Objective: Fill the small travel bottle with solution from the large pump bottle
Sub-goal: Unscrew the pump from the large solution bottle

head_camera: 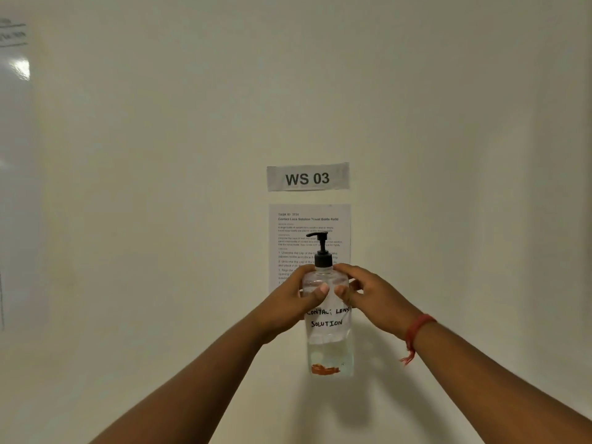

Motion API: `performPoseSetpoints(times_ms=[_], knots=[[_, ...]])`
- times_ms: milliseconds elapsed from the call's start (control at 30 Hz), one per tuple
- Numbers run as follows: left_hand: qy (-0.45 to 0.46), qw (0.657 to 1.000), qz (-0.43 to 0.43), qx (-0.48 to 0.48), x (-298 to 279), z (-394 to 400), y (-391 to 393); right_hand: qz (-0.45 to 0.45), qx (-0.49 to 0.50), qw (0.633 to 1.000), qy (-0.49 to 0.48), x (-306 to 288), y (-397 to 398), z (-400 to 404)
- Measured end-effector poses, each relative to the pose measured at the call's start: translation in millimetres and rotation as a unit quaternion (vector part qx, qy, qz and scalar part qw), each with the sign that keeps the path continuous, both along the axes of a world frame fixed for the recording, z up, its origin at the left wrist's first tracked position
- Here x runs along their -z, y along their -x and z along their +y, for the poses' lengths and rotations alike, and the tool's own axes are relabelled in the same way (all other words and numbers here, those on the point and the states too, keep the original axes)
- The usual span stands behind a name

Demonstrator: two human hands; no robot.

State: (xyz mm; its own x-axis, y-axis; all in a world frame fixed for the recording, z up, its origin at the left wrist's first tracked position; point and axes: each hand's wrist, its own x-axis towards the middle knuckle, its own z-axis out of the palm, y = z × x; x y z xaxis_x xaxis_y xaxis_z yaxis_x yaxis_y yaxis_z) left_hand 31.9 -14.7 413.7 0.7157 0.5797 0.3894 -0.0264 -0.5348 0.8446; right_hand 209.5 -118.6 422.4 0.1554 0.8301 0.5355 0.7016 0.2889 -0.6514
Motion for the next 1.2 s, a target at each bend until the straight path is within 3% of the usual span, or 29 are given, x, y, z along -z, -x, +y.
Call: performPoseSetpoints(times_ms=[333, 633, 1200], knots=[[-0.020, 0.999, -0.024, -0.017, -8, -10, -1, 0.023, -0.036, 0.999, 0.010, -25, -3, -11], [-0.045, 0.998, -0.036, -0.007, -9, -27, -11, 0.012, 0.018, 0.998, -0.054, -53, 17, -7], [-0.046, 0.999, -0.028, 0.001, -10, -32, -2, 0.092, -0.073, 0.993, -0.032, -56, 23, -14]])
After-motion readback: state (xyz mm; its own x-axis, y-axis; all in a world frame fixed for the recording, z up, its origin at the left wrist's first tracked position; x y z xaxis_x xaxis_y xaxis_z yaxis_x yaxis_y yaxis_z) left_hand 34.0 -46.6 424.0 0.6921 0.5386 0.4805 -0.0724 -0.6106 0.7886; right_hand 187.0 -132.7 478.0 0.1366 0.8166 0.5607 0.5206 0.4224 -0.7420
